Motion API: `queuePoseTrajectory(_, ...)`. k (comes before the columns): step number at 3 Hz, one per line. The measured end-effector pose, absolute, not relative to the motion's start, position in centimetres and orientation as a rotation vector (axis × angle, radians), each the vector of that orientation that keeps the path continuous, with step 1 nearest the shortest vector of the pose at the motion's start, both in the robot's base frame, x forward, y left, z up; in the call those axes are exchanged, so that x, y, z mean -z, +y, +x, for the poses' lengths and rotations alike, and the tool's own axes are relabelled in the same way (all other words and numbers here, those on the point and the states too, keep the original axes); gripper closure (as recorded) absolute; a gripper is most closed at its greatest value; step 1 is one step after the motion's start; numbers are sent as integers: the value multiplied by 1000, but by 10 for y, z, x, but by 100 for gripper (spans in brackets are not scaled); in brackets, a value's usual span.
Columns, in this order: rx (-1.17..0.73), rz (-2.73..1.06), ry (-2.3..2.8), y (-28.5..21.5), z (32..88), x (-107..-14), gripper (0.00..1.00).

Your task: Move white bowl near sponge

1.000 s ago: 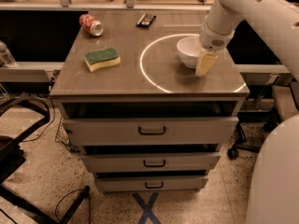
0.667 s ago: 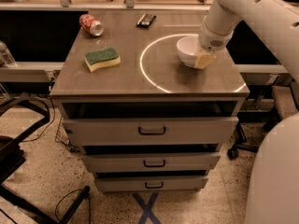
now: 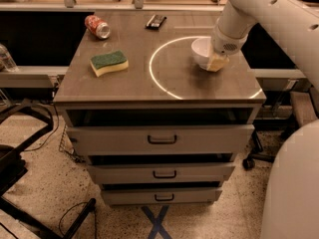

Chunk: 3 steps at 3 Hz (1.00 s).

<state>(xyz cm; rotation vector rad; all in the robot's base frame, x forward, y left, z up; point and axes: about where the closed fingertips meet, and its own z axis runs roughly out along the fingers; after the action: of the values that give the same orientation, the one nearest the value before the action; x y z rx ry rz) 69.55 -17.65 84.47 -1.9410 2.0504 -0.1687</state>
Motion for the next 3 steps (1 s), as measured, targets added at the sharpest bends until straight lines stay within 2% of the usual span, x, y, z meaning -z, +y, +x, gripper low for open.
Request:
queuePoseTrajectory(1, 243, -1950, 2026, -181, 699, -865, 100)
queuePoseTrajectory(2, 413, -1990, 1835, -171, 700, -940, 100)
queuePoseTrajectory(3, 418, -2015, 1663, -145, 686, -977, 100)
